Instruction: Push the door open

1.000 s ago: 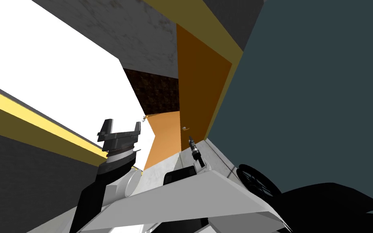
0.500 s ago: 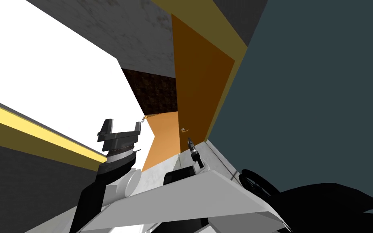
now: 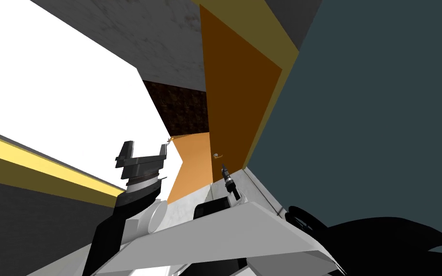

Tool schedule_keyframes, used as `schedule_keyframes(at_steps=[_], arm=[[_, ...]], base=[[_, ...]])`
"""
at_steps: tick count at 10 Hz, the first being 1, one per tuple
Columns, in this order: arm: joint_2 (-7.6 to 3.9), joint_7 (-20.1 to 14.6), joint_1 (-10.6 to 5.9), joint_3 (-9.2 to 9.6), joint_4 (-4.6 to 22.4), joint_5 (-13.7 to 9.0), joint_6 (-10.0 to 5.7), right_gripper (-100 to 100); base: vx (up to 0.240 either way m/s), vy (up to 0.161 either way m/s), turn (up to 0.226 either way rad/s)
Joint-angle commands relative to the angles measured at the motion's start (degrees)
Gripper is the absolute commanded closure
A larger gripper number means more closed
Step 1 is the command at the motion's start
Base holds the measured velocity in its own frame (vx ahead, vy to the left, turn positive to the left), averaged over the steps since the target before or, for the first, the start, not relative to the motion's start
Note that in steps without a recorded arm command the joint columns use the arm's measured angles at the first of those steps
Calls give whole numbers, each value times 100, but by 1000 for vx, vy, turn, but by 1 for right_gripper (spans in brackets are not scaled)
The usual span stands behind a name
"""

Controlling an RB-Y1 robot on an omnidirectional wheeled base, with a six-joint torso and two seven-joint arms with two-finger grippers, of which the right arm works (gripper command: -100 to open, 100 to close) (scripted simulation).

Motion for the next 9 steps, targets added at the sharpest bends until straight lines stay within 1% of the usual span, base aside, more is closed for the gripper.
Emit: schedule_keyframes(at_steps=[1,2,4,7,9], arm=[[0,0,0,0,0,0,0,-100],[-115,6,-14,-17,46,-9,-29,-100],[-171,10,-19,-33,73,-16,-49,-100],[-193,19,-30,-63,124,-29,-87,-100],[-138,26,-38,-86,163,-39,-116,-100]], base=[[32,-39,16],[91,24,29],[131,25,17],[177,36,21],[195,34,21]])
